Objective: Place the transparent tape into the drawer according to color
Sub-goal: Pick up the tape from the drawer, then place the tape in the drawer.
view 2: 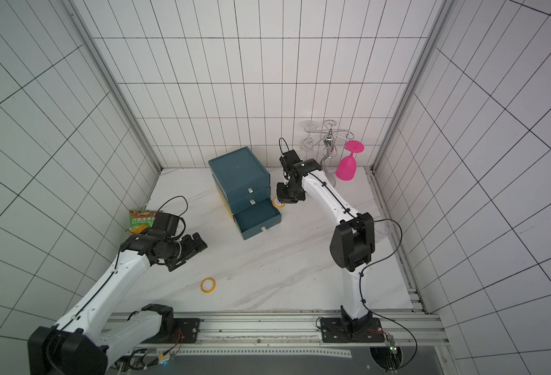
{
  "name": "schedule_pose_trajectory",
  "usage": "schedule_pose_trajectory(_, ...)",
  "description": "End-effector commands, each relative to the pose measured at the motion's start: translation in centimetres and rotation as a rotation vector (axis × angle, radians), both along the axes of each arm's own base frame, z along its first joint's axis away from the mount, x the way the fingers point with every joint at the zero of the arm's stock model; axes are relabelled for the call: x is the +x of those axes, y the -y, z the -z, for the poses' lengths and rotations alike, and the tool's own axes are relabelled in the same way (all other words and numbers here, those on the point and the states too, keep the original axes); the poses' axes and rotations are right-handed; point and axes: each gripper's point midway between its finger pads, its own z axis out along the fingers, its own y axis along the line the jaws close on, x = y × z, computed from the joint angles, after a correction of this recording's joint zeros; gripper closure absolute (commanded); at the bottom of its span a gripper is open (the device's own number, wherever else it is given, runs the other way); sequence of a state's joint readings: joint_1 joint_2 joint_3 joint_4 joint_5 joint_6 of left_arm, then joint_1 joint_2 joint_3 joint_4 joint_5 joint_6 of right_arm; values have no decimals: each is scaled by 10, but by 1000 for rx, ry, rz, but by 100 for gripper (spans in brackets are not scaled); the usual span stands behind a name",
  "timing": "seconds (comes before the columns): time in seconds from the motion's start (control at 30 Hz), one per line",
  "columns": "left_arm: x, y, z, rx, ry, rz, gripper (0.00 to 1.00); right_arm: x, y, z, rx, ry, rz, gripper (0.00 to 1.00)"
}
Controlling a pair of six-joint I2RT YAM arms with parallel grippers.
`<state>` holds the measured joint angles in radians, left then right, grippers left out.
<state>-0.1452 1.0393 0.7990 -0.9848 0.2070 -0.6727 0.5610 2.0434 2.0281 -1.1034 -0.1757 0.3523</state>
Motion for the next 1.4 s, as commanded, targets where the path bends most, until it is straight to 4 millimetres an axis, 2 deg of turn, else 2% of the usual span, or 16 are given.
schedule_pose_trajectory(0.0, 8, 1, -15, -8, 56, 8, 2, -3, -12, 19, -35, -57, -16, 100)
schedule_pose_trajectory(0.37, 5, 2, -13, -20, 52, 6, 2, 0, -37, 51, -78, -73, -53, 100)
schedule_pose_trajectory(0.53, 2, 3, -10, -23, 39, 3, 2, -2, -45, 60, -81, -79, -68, 100)
schedule_pose_trajectory(0.7, -4, 5, -5, -20, 23, 1, 2, -6, -44, 52, -71, -76, -68, 75)
schedule_pose_trajectory(0.9, -20, 13, 8, 18, -33, 31, 2, -25, -35, 45, -59, -107, -85, 56)
schedule_pose_trajectory(1.17, -39, 31, 21, 89, -98, 113, 2, -60, -18, 37, -37, -145, -100, 40)
schedule_pose_trajectory(1.37, -56, 48, 37, 109, -160, 180, 8, -81, -4, 37, -31, -168, -93, 33)
